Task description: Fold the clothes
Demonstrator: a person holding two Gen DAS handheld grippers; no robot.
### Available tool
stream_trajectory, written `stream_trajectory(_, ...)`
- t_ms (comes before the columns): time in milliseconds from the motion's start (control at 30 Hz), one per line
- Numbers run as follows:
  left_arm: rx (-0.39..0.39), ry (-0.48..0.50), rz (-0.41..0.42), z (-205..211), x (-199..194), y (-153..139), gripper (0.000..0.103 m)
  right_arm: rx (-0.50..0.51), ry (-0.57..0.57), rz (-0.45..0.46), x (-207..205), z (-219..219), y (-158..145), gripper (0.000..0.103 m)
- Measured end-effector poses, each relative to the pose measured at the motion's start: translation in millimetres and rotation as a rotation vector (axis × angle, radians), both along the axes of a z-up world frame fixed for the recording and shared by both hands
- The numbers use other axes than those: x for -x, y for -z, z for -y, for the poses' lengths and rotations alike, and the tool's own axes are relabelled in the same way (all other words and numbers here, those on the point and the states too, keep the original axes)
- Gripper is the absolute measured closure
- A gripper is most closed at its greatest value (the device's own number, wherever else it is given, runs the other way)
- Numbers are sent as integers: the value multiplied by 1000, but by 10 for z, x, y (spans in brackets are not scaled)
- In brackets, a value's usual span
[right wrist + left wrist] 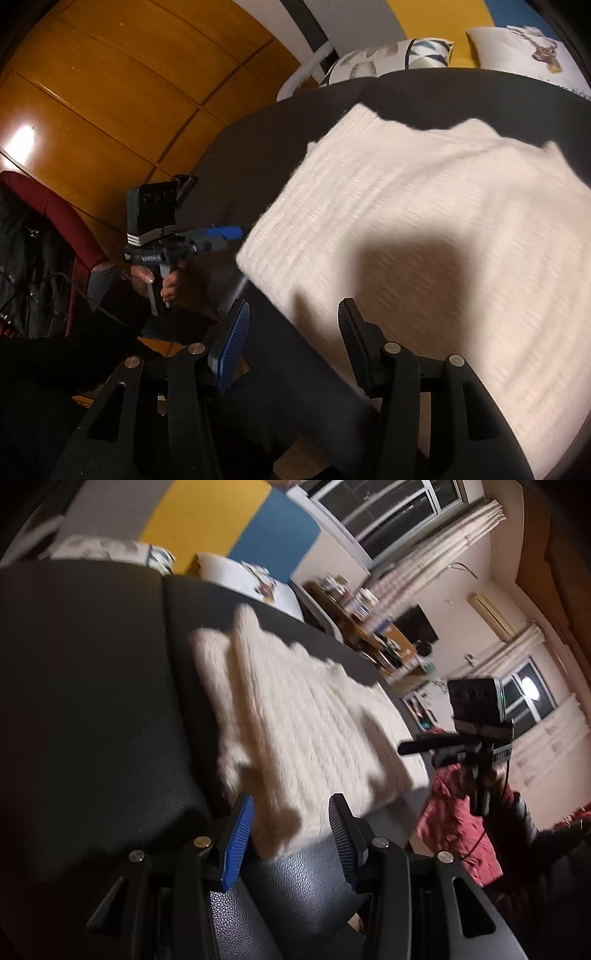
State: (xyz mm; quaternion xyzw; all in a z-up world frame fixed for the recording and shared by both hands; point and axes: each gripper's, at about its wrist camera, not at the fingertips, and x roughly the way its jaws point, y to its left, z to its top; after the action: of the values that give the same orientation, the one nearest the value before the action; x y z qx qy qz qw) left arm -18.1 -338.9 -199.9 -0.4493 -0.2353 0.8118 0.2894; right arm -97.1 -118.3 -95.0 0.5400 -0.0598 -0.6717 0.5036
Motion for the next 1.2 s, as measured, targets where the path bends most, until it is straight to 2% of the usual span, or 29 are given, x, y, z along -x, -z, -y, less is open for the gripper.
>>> stream_trajectory(200, -87, 81, 6, -43, 112, 129, 60, -30, 6, 20, -8, 41, 69, 49)
stream_trajectory(433, -168, 111, 61, -44, 199, 206, 62, -44, 60, 30, 75, 55, 233, 49)
stream_trajectory(467, -176, 118, 60, -61, 197, 206, 72, -52, 78, 26, 95, 43, 248, 49)
stream_trajectory(500, -164, 115, 45, -87, 172, 182, 95, -60, 99, 20, 119, 31, 264, 49)
stream_trajectory(533, -143, 108, 25, -108, 133, 149, 98, -65, 118, 15, 141, 13, 277, 49)
stream_trajectory(600, -116, 103, -31, -153, 12, 42, 98, -73, 155, 6, 182, -27, 298, 49)
stream_trajectory(700, -127, 89, -101, -165, -272, -103, 98, -132, 191, -17, 200, -91, 341, 49)
stream_trajectory(800, -68, 59, -2, -215, -388, 170, 98, -185, 187, -37, 169, -130, 439, 49)
stream_trajectory(867, -87, 20, 48, -204, -408, 298, 97, -170, 191, -36, 164, -159, 441, 49)
stream_trajectory(933, -115, 0, 64, -200, -414, 251, 94, -161, 191, -36, 162, -190, 437, 49)
stream_trajectory(967, -114, 18, 66, -207, -416, 192, 85, -157, 191, -37, 161, -206, 435, 49)
stream_trajectory(1067, -9, 32, -16, -159, -420, -151, 82, -132, 193, -28, 135, -293, 424, 49)
stream_trajectory(1200, -25, -14, -119, -164, -30, -536, 76, -89, 201, -27, 144, -395, 387, 49)
